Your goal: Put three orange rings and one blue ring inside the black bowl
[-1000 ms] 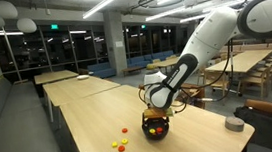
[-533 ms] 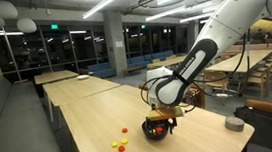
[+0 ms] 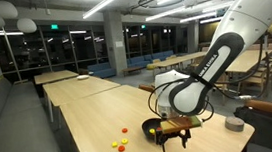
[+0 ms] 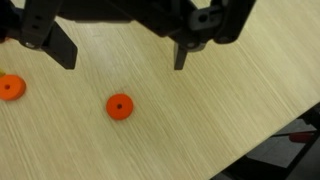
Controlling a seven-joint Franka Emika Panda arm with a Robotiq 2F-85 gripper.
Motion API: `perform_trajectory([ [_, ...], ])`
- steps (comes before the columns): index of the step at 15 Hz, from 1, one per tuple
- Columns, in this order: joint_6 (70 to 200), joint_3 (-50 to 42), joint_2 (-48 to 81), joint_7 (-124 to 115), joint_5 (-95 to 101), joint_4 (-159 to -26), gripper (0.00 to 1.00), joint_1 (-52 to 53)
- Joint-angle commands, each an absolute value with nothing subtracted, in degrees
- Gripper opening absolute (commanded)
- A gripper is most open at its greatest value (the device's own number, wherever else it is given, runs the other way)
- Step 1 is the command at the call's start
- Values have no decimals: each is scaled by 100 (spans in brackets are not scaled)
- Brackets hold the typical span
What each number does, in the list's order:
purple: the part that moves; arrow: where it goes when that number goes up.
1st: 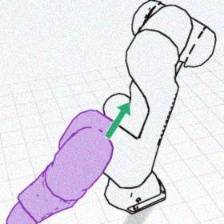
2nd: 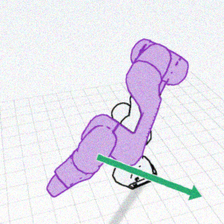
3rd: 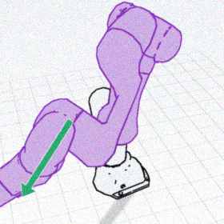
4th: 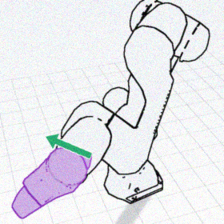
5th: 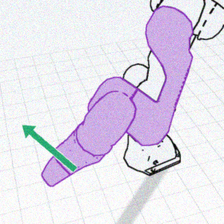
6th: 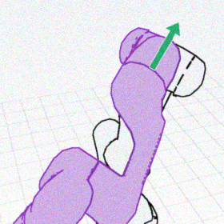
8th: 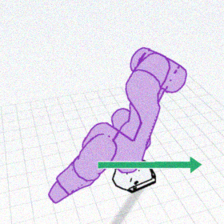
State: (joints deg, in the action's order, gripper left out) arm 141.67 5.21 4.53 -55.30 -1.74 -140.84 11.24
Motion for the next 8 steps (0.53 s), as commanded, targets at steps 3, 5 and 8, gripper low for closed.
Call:
perform_trajectory([
  [3,14970,893,-67,-5620,-588,-14994,100,1186],
  [5,15438,980,-51,-5909,-363,-15216,100,1229],
  [8,15962,1057,97,-6216,-120,-15391,100,1280],
])
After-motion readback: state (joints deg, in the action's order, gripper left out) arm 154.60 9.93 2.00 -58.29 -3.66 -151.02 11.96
